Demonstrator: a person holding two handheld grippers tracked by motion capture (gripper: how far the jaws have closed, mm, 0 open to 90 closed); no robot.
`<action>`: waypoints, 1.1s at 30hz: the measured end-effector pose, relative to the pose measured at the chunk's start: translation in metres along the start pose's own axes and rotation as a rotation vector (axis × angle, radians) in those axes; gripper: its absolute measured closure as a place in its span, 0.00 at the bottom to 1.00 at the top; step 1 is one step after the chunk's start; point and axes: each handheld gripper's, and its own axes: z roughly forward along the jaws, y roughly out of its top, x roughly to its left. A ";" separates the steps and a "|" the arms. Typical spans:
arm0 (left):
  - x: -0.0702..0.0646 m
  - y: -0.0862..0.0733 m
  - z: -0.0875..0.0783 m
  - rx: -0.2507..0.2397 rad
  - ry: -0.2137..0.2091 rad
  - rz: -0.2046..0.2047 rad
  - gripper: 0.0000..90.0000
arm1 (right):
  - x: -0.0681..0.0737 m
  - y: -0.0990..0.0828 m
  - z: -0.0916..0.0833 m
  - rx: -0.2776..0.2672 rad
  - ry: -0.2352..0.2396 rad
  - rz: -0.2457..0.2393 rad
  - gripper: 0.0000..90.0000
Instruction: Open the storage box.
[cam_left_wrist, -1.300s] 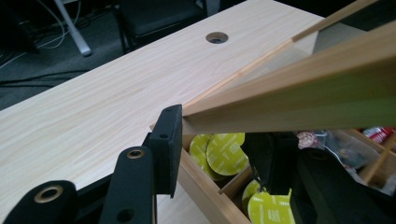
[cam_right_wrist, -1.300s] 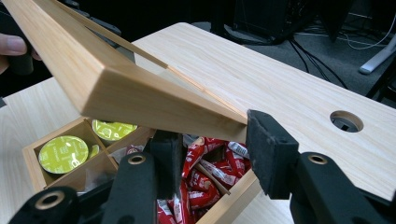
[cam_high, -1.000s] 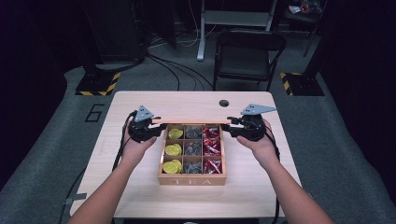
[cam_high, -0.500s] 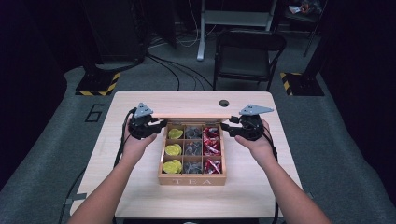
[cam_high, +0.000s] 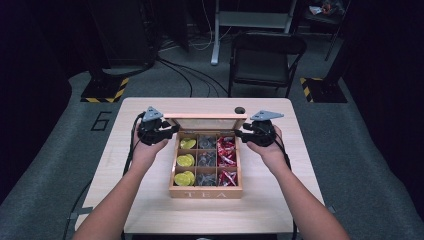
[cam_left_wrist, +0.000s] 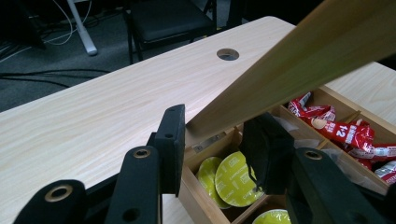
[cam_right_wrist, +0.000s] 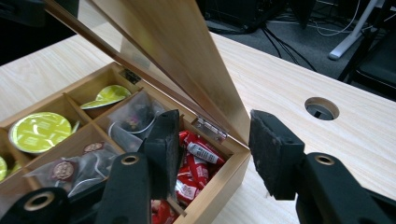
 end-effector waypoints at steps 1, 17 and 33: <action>0.001 0.001 0.000 0.008 -0.001 0.008 0.67 | -0.001 0.000 0.002 0.002 -0.002 -0.012 0.59; 0.005 0.006 0.003 0.007 -0.001 -0.001 0.67 | -0.007 -0.001 0.019 0.007 -0.043 -0.009 0.66; 0.007 0.009 0.005 0.001 0.004 -0.009 0.68 | -0.007 0.002 0.025 0.001 -0.056 -0.039 0.69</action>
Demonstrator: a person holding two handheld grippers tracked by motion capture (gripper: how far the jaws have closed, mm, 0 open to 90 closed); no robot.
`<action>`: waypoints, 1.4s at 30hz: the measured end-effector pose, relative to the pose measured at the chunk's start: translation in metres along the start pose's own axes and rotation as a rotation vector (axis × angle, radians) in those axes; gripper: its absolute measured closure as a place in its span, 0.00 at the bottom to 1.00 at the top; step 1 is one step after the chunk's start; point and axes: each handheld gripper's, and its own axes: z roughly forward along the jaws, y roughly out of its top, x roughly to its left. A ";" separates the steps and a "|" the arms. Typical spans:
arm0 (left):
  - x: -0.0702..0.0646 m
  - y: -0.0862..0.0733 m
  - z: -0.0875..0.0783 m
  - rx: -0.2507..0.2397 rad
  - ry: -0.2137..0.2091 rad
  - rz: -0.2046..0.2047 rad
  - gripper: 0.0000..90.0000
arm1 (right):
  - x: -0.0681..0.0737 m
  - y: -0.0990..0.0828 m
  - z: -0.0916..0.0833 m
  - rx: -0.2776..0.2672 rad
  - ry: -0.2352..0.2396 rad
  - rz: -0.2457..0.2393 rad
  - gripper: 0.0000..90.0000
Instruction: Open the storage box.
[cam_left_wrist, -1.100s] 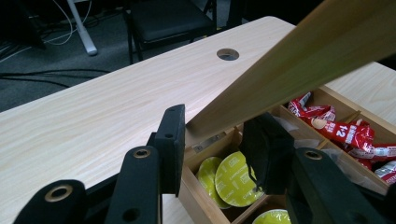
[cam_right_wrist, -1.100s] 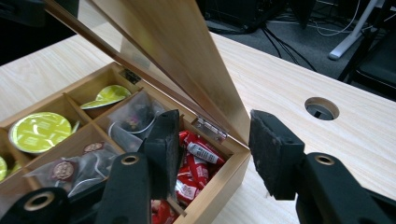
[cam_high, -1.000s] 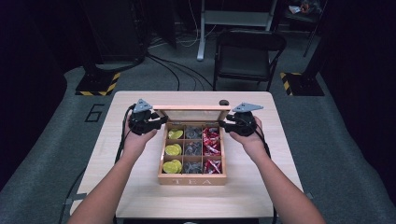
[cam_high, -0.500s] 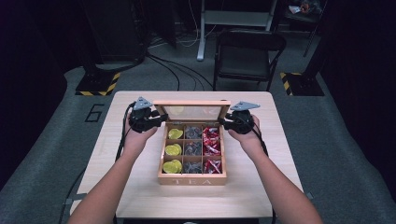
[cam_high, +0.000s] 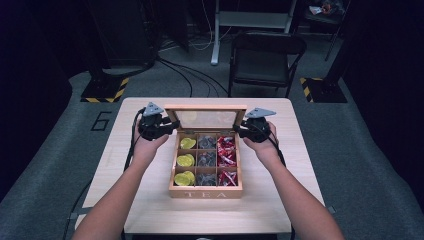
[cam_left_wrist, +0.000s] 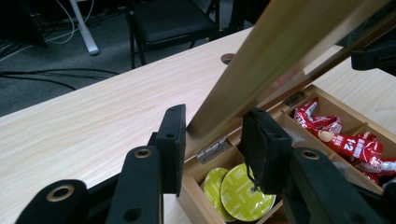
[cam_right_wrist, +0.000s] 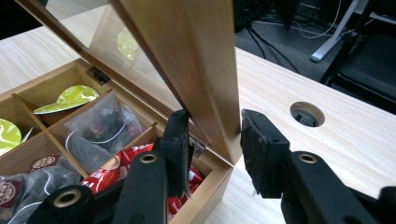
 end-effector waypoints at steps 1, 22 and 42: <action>0.001 0.000 0.000 0.001 -0.003 -0.001 0.68 | 0.000 0.000 0.000 -0.002 -0.002 0.000 0.69; 0.004 -0.001 -0.002 0.010 -0.006 -0.029 0.65 | -0.004 0.002 0.001 0.008 0.007 0.000 0.70; 0.003 -0.015 -0.012 0.041 -0.004 -0.049 0.63 | -0.012 0.012 0.008 0.031 0.018 0.042 0.71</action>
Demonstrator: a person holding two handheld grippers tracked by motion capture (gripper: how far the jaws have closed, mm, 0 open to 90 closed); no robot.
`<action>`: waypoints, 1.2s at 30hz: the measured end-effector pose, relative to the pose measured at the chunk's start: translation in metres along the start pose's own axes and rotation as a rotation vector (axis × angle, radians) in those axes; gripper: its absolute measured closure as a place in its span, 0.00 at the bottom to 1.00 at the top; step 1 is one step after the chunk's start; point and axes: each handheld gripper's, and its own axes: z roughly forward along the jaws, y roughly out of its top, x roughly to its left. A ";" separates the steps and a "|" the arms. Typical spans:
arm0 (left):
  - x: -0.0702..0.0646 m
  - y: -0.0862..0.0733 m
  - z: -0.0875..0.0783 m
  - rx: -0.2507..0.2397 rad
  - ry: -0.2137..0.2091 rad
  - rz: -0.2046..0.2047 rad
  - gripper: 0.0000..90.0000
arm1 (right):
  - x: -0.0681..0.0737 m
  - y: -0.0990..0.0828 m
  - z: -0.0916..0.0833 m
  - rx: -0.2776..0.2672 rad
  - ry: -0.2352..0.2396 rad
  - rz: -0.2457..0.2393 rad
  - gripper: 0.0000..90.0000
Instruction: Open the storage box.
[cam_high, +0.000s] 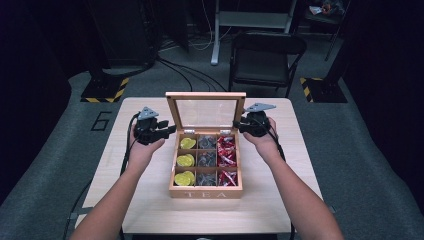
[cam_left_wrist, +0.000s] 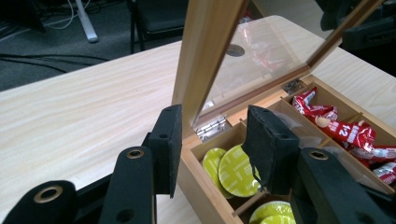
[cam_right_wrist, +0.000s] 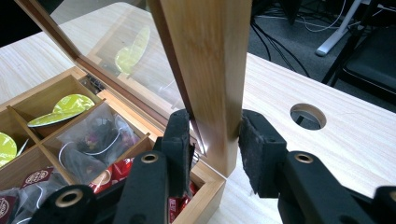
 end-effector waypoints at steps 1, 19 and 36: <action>0.000 0.000 -0.001 0.005 -0.002 0.002 0.63 | -0.001 0.001 0.001 0.000 -0.002 -0.001 0.71; -0.010 -0.014 -0.012 -0.011 -0.029 -0.005 0.63 | -0.012 0.011 0.012 0.022 0.003 0.053 0.72; -0.014 -0.034 -0.015 0.007 -0.023 0.003 0.62 | -0.020 0.015 0.024 0.033 -0.009 0.093 0.72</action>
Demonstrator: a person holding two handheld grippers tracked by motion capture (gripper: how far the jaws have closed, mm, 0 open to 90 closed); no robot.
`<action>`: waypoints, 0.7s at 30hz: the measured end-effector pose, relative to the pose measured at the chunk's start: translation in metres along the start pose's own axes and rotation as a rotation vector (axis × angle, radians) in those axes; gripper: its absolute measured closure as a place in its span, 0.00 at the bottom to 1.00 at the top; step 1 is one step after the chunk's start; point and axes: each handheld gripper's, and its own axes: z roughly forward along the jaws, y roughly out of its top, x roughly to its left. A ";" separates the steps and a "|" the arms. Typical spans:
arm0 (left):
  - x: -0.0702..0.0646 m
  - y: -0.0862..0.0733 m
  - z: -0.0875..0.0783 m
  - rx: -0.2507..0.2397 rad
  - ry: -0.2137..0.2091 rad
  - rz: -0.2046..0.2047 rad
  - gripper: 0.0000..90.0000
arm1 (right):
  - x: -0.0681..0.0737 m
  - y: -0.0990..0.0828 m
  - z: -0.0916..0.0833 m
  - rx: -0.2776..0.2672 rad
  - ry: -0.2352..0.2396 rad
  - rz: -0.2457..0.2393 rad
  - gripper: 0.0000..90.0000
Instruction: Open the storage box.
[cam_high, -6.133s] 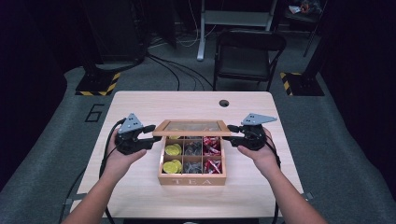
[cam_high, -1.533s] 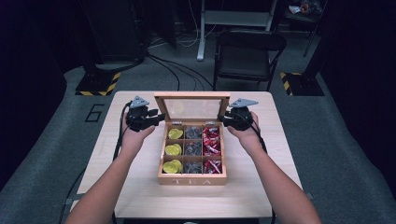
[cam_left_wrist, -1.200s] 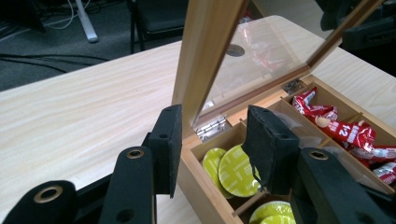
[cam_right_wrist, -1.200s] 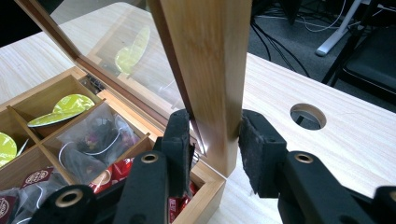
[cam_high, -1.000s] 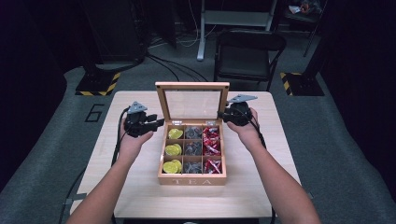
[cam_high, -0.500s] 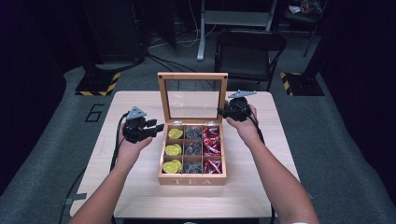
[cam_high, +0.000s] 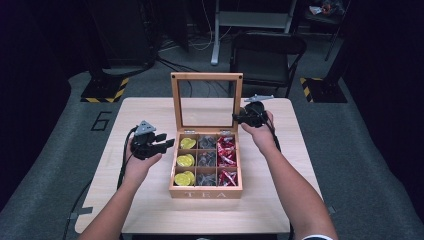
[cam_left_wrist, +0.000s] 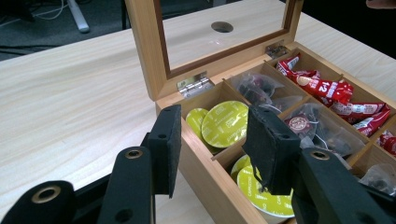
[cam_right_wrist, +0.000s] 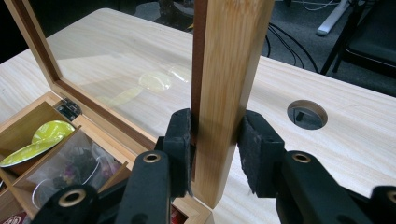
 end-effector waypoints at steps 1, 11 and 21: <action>0.000 0.000 0.000 0.005 0.000 -0.001 0.62 | 0.000 0.000 0.000 0.002 -0.001 0.002 0.72; -0.003 -0.001 0.000 -0.002 -0.005 0.004 0.62 | -0.001 0.002 0.002 0.012 -0.003 0.009 0.72; -0.003 -0.003 0.000 0.001 -0.010 -0.007 0.62 | 0.000 0.002 0.001 0.013 -0.007 0.011 0.72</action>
